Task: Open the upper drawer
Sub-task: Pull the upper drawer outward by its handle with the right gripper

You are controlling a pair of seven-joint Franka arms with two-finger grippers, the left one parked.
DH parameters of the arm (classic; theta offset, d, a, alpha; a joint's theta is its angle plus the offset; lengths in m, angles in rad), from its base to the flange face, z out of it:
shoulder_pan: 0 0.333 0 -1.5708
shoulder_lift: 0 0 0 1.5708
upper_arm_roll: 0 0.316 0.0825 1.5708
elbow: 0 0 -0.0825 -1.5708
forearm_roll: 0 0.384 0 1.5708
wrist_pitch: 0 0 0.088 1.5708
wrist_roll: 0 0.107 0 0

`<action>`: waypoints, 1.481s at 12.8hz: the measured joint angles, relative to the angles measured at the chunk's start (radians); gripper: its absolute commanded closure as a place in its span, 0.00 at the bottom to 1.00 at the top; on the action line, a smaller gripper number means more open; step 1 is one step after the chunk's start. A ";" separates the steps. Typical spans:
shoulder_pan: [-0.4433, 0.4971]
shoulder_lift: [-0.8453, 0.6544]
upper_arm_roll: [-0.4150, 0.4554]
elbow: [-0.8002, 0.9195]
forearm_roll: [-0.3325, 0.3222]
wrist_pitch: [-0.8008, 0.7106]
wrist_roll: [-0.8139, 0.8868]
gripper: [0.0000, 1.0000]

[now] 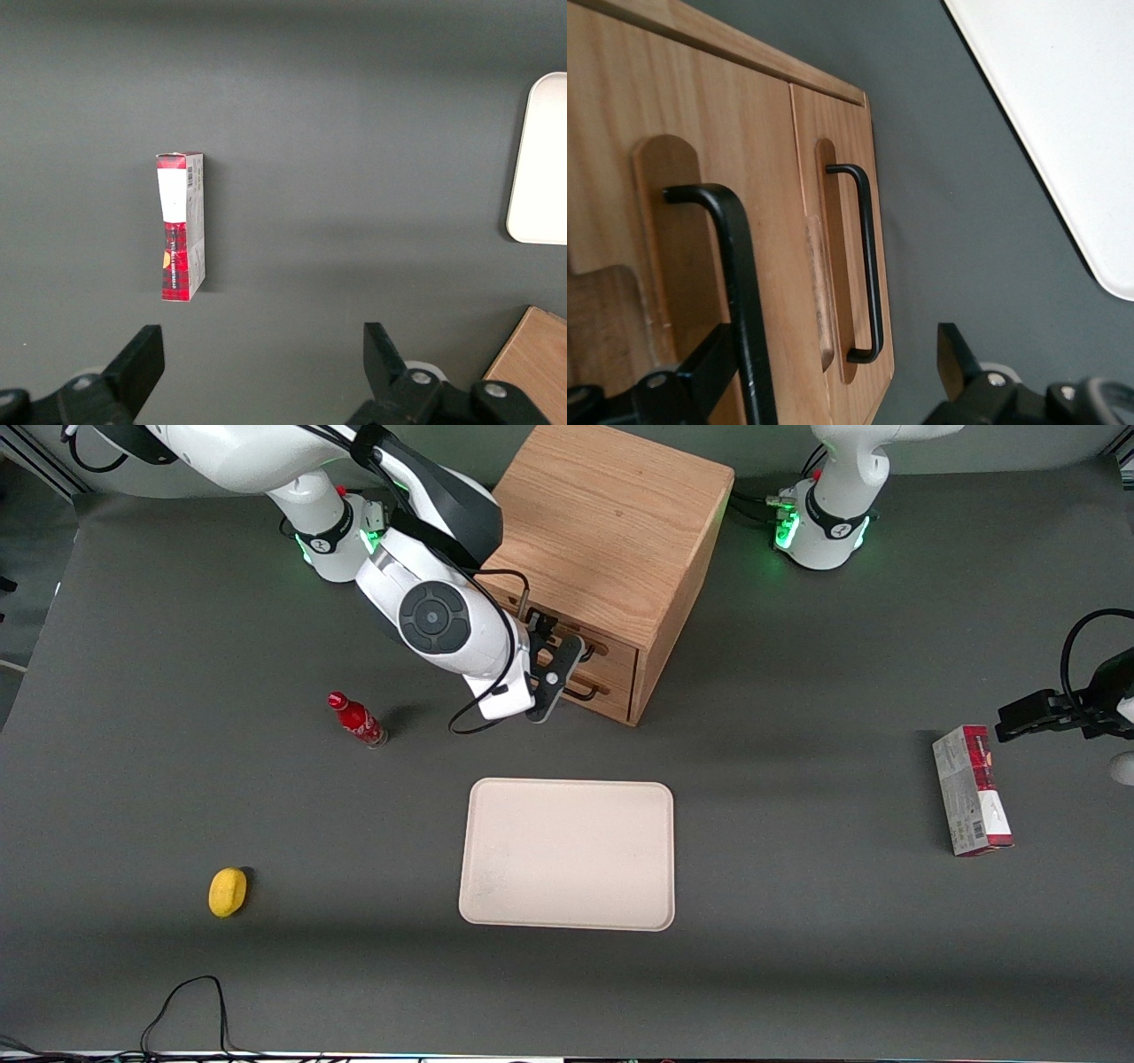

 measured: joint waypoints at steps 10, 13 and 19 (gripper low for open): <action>-0.018 0.062 -0.034 0.092 -0.127 0.028 -0.036 0.00; -0.025 0.105 -0.110 0.172 -0.130 0.028 -0.132 0.00; -0.028 0.136 -0.214 0.284 -0.131 0.028 -0.177 0.00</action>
